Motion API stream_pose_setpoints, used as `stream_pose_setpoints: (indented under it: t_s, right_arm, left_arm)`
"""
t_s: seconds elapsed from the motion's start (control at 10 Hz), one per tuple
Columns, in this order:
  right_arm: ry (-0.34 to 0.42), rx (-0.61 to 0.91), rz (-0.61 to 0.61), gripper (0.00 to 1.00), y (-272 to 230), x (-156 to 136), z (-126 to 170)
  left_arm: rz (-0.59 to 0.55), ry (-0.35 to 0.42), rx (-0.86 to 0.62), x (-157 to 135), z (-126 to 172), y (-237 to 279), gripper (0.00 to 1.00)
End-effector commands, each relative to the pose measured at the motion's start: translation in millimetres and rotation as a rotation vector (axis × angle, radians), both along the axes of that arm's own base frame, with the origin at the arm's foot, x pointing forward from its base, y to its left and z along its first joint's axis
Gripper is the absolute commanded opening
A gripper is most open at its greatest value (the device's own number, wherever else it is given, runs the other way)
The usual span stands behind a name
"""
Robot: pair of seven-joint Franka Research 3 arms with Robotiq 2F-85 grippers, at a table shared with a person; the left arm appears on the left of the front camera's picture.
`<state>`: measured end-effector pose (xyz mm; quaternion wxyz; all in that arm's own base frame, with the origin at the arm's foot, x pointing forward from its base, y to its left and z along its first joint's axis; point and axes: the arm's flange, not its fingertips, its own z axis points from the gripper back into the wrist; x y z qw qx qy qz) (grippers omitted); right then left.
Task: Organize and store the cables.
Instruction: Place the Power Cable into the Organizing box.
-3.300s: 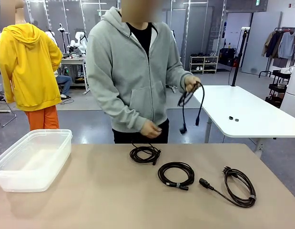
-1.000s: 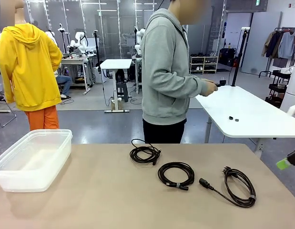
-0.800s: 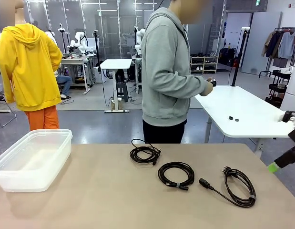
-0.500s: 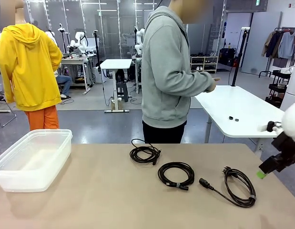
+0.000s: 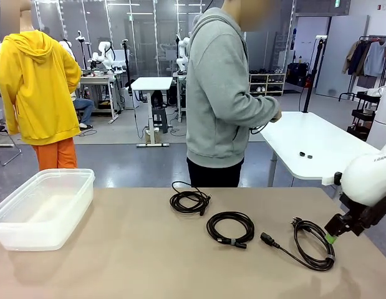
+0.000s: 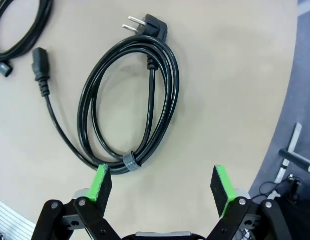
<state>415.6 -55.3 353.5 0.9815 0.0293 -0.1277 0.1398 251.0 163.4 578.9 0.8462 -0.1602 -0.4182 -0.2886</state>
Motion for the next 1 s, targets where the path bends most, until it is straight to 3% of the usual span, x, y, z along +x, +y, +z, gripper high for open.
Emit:
stream_pose_setpoints:
  t_s: [0.0, 0.9]
  right_arm:
    - [0.005, -0.028, -0.091, 1.0, 19, -42, -34]
    - [0.073, -0.049, -0.207, 1.0, 30, -47, -63]
  left_arm:
    - [-0.007, -0.001, 0.002, 1, 1, 0, 1.0]
    - [-0.007, -0.001, 0.002, 1, 1, 0, 1.0]
